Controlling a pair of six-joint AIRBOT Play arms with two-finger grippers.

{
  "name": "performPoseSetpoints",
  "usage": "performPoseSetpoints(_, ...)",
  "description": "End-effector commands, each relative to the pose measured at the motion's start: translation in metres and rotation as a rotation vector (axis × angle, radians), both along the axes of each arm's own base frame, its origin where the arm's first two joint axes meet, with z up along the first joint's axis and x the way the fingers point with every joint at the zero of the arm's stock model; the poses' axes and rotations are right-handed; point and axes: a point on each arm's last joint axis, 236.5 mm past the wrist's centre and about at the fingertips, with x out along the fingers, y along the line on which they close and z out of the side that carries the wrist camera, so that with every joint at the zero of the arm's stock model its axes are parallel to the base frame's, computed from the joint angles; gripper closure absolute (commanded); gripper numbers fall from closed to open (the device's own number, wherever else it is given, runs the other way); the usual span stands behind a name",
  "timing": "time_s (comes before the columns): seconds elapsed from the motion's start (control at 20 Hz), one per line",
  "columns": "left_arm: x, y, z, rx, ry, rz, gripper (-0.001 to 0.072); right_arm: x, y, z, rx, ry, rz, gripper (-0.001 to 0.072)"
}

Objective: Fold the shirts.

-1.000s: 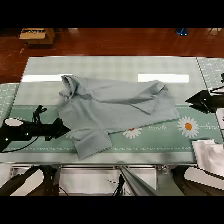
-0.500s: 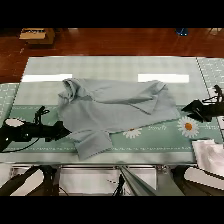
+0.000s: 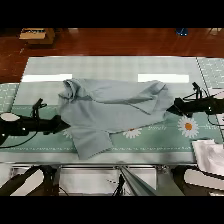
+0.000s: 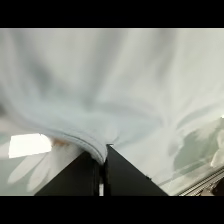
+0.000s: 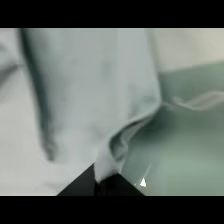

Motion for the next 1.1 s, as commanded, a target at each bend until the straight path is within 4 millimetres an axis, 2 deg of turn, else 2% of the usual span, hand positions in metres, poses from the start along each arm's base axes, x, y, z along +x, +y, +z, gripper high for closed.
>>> performPoseSetpoints(0.0,0.056,-0.002,0.092,-0.031,-0.262,-0.061,0.0680,0.029,0.006,0.087,-0.021,-0.215,0.101,0.0676)
performPoseSetpoints(0.05,0.075,-0.001,0.139,-0.021,-0.388,-0.067,0.0680,0.041,0.001,0.133,-0.067,-0.332,0.111,0.0676)
performPoseSetpoints(0.1,0.092,0.000,0.197,0.004,-0.542,-0.073,0.0680,0.048,-0.002,0.181,-0.124,-0.453,0.116,0.0676)
performPoseSetpoints(0.15,0.100,0.001,0.260,0.046,-0.705,-0.084,0.0680,0.052,-0.003,0.237,-0.184,-0.595,0.111,0.0676)
performPoseSetpoints(0.25,0.092,0.000,0.383,0.156,-1.019,-0.093,0.0680,0.043,-0.004,0.348,-0.303,-0.870,0.045,0.0676)
performPoseSetpoints(0.35,0.051,-0.007,0.507,0.266,-1.353,-0.065,0.0680,0.011,0.001,0.451,-0.378,-1.130,-0.059,0.0676)
performPoseSetpoints(0.45,-0.006,-0.018,0.598,0.339,-1.623,-0.018,0.0680,-0.035,0.008,0.528,-0.423,-1.336,-0.150,0.0676)
performPoseSetpoints(0.5,-0.034,-0.023,0.627,0.369,-1.718,-0.003,0.0680,-0.057,0.011,0.553,-0.445,-1.399,-0.184,0.0676)
performPoseSetpoints(0.6,-0.076,-0.025,0.656,0.423,-1.785,0.055,0.0680,-0.098,0.012,0.586,-0.508,-1.467,-0.251,0.0677)
performPoseSetpoints(0.75,-0.119,-0.016,0.659,0.520,-1.766,0.155,0.0681,-0.149,0.007,0.607,-0.621,-1.494,-0.328,0.0676)
performPoseSetpoints(0.8,-0.131,-0.014,0.656,0.546,-1.755,0.171,0.0680,-0.160,0.008,0.606,-0.644,-1.479,-0.335,0.0676)
performPoseSetpoints(0.9,-0.149,-0.014,0.642,0.582,-1.711,0.177,0.0680,-0.176,0.013,0.590,-0.666,-1.406,-0.305,0.0677)
performPoseSetpoints(1.0,-0.156,-0.019,0.615,0.587,-1.609,0.137,0.0680,-0.184,0.021,0.567,-0.675,-1.310,-0.241,0.0676)
performPoseSetpoints(1.05,-0.155,-0.021,0.595,0.581,-1.527,0.102,0.0681,-0.187,0.023,0.556,-0.678,-1.266,-0.218,0.0676)
